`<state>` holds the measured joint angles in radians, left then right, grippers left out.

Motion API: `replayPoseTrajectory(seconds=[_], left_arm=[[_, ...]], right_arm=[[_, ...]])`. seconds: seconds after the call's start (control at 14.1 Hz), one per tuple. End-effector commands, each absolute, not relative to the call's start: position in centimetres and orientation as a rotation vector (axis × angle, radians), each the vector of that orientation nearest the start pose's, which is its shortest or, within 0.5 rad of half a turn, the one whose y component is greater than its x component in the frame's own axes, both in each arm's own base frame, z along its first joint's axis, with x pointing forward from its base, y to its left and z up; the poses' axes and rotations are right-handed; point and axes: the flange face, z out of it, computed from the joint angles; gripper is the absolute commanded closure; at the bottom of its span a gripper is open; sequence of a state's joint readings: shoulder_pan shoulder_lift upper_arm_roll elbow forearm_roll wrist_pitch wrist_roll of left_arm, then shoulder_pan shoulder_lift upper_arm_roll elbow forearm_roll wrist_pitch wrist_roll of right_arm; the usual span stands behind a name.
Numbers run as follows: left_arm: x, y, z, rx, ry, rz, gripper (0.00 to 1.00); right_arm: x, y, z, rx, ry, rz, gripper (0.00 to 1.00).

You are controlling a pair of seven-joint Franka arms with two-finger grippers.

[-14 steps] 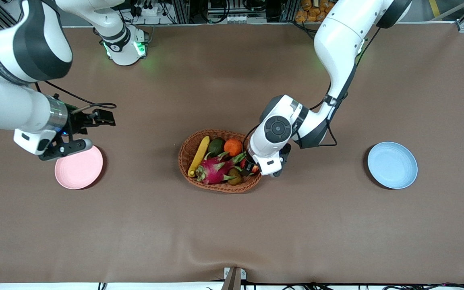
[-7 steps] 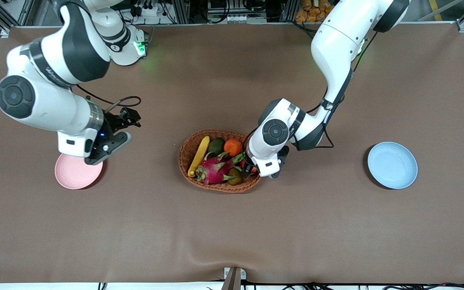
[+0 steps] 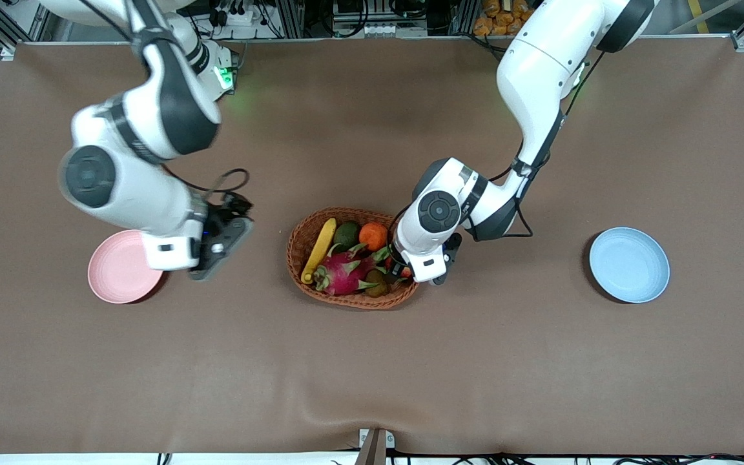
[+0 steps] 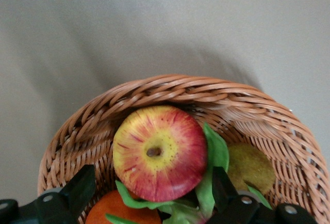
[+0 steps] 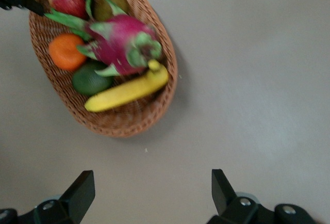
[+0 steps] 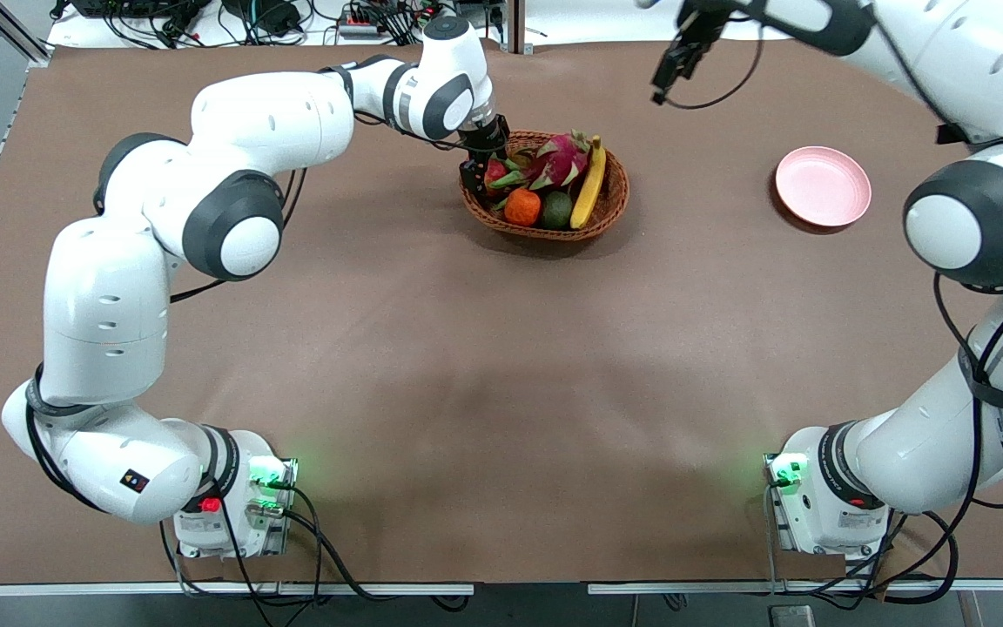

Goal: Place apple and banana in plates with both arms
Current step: 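Grasp the red apple with the left gripper while the right gripper nears the banana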

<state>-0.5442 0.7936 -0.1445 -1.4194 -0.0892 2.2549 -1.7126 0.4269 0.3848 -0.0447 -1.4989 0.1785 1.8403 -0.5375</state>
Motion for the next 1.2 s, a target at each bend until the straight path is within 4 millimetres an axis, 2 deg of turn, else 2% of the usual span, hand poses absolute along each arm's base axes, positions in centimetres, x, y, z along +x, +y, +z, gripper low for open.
replayPoseTrajectory(seconds=[0.0, 0.14, 0.28, 0.35, 0.42, 0.5, 0.57, 0.71, 0.92, 0.99, 1.13], left_arm=[[57.8, -45.4, 22.3, -2.731, -1.725, 0.198, 0.0], [57.8, -45.4, 21.8, -2.728, -1.721, 0.201, 0.0], [58.0, -45.1, 21.2, -2.725, -1.717, 0.203, 0.0], [57.9, -45.1, 21.1, -2.725, -1.711, 0.205, 0.16], [58.1, -45.0, 21.4, -2.727, -1.718, 0.206, 0.47], [58.4, -44.8, 21.8, -2.726, -1.731, 0.202, 0.83], [58.6, -44.7, 22.8, -2.734, -1.738, 0.192, 1.0], [59.1, -44.1, 25.2, -2.733, -1.748, 0.185, 1.0], [59.4, -42.7, 32.2, -2.73, -1.744, 0.169, 1.0], [59.6, -41.7, 34.9, -2.731, -1.743, 0.158, 1.0], [60.5, -38.2, 40.0, -2.755, -1.699, 0.116, 1.0]], right_arm=[[62.0, 28.6, 43.8, -2.674, -1.409, -0.012, 0.0], [63.3, 29.1, 42.7, -2.567, -1.676, -0.099, 0.0], [64.7, 29.3, 41.2, -2.498, -1.801, -0.192, 0.0], [64.7, 29.7, 40.4, -2.46, -1.858, -0.184, 0.0], [64.8, 30.8, 39.3, -2.404, -1.936, -0.178, 0.0], [65.0, 31.6, 37.5, -2.349, -2.0, -0.157, 0.0], [65.2, 31.7, 36.5, -2.313, -2.039, -0.151, 0.0], [65.7, 32.3, 35.9, -2.284, -2.088, -0.203, 0.0], [65.5, 33.2, 35.2, -2.276, -2.097, -0.214, 0.0], [65.5, 33.4, 34.7, -2.276, -2.099, -0.214, 0.0], [65.5, 33.6, 34.2, -2.273, -2.103, -0.22, 0.0]])
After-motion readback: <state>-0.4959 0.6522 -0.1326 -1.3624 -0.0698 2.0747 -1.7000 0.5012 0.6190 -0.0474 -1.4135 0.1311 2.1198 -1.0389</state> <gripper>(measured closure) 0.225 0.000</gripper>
